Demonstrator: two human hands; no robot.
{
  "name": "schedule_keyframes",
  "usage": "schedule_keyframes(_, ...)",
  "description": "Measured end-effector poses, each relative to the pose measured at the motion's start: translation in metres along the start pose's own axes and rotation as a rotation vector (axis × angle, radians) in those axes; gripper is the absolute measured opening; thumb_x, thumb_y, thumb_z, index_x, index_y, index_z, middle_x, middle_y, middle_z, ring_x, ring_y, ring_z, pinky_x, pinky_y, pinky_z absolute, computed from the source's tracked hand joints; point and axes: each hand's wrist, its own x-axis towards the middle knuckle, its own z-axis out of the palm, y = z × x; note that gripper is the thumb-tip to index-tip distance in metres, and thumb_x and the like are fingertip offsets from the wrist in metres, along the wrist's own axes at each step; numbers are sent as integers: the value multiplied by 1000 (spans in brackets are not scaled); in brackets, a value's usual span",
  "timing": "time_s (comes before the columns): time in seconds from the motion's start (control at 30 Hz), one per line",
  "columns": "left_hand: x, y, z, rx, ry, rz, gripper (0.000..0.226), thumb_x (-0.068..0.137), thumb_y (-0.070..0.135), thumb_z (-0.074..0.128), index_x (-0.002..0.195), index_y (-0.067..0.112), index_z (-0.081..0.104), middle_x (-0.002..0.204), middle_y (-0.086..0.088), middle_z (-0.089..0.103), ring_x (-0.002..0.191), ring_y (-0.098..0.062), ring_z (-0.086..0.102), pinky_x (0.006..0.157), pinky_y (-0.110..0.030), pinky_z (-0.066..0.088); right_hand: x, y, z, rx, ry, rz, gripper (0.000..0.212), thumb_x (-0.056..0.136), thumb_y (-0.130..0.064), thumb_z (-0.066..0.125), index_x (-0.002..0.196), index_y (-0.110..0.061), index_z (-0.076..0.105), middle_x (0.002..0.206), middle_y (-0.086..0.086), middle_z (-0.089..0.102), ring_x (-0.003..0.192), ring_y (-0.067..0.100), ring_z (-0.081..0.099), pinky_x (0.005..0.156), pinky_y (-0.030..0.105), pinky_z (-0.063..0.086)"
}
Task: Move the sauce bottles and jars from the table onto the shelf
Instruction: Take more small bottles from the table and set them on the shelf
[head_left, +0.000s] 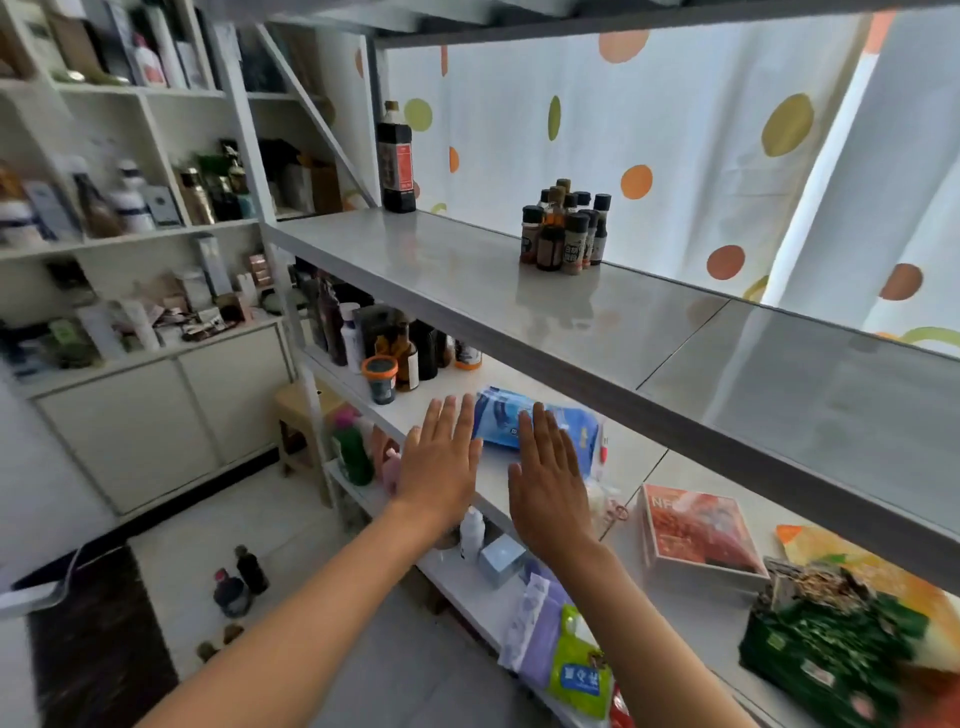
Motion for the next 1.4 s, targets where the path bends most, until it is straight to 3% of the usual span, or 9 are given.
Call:
schedule_keyframes(0.07, -25, -23, 6, 16, -38, -44, 58, 105, 39, 15, 154, 19, -11, 164, -5, -6, 150, -22, -8, 122, -44, 9, -18, -16, 23, -34, -72, -45, 65, 103, -23, 38, 154, -10, 0, 161, 6, -10, 149, 20, -11, 123, 38, -4)
schedule_keyframes(0.23, -101, -102, 15, 42, -83, -133, 57, 106, 37, 16, 155, 17, -6, 163, -6, -5, 150, -22, -8, 122, -44, 8, -52, -96, 58, -44, -286, -163, 65, 105, -29, 28, 154, -13, -11, 159, 4, -23, 145, 15, -24, 118, 32, -16)
schedule_keyframes(0.53, -306, -271, -7, 23, -25, -414, 56, 106, 34, 19, 155, 14, 3, 163, -8, 5, 151, -23, 0, 121, -42, 11, -157, -298, 116, 104, -431, -485, 61, 104, -22, 33, 156, -8, 8, 164, 12, 3, 152, 23, -2, 123, 35, -4)
schedule_keyframes(0.73, -473, -362, -38, -19, 23, -716, 55, 106, 33, 17, 155, 14, -1, 164, -6, 1, 150, -21, -5, 122, -41, 8, -251, -463, 148, 145, -517, -688, 60, 104, -25, 30, 156, -11, 5, 165, 10, 4, 152, 21, -2, 124, 37, 1)
schedule_keyframes(1.07, -694, -469, -110, 20, 200, -1128, 54, 106, 30, 18, 155, 12, 5, 163, -6, 5, 151, -20, -3, 122, -43, 7, -402, -672, 162, 283, -661, -1026, 60, 101, -19, 41, 155, -7, 17, 161, 15, 19, 151, 27, 14, 121, 32, 3)
schedule_keyframes(1.4, -798, -526, -119, -133, 319, -1356, 52, 106, 29, 22, 154, 12, 14, 163, -5, 11, 151, -19, 3, 121, -41, 12, -466, -789, 183, 317, -746, -1189, 60, 102, -23, 41, 156, -11, 16, 162, 10, 19, 150, 23, 15, 122, 34, 11)
